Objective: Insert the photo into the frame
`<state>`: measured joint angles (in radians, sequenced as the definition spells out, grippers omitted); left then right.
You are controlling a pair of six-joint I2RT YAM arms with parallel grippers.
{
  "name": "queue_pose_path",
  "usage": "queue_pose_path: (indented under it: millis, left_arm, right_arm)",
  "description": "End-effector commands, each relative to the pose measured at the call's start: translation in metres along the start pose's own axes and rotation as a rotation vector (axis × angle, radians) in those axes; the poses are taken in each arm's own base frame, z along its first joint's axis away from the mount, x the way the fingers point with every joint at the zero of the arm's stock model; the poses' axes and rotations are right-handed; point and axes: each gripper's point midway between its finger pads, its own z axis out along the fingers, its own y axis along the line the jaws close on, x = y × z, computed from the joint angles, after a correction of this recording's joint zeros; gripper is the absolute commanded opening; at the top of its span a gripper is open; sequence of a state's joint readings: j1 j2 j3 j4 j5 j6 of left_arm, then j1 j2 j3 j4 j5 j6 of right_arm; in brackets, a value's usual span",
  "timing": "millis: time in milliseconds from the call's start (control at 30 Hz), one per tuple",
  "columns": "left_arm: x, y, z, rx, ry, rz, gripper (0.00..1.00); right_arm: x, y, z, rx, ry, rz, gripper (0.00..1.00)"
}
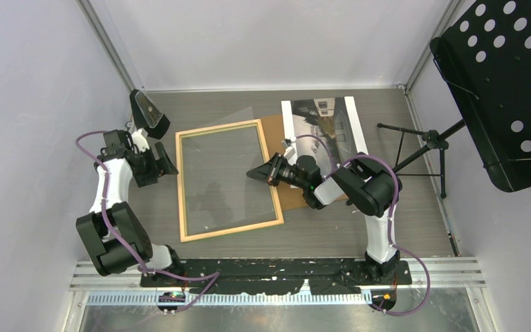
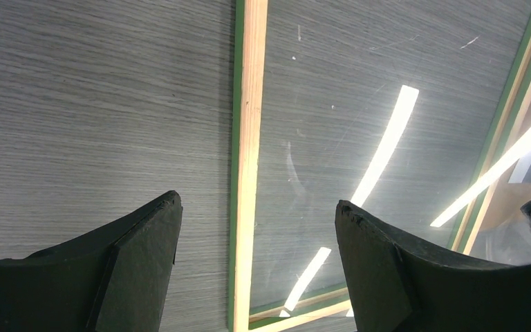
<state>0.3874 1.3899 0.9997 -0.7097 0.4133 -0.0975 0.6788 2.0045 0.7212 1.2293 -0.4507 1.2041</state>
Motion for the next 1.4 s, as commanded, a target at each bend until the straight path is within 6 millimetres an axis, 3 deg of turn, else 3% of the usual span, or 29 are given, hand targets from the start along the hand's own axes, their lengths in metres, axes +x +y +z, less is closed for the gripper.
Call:
queue_pose_path:
  millis: [0, 1367]
  left_arm:
    - [-0.0065, -0.0030, -0.0026, 0.023, -0.032, 0.014, 0.80]
    - [-0.0067, -0.0004, -0.0035, 0.011, -0.035, 0.011, 0.80]
  right_arm:
    - [-0.0037, 0.0208, 0.0011, -0.057, -0.016, -0.052, 0.05]
    - [0.0022, 0.0162, -0.0004, -0.017, 0.014, -0.032, 0.05]
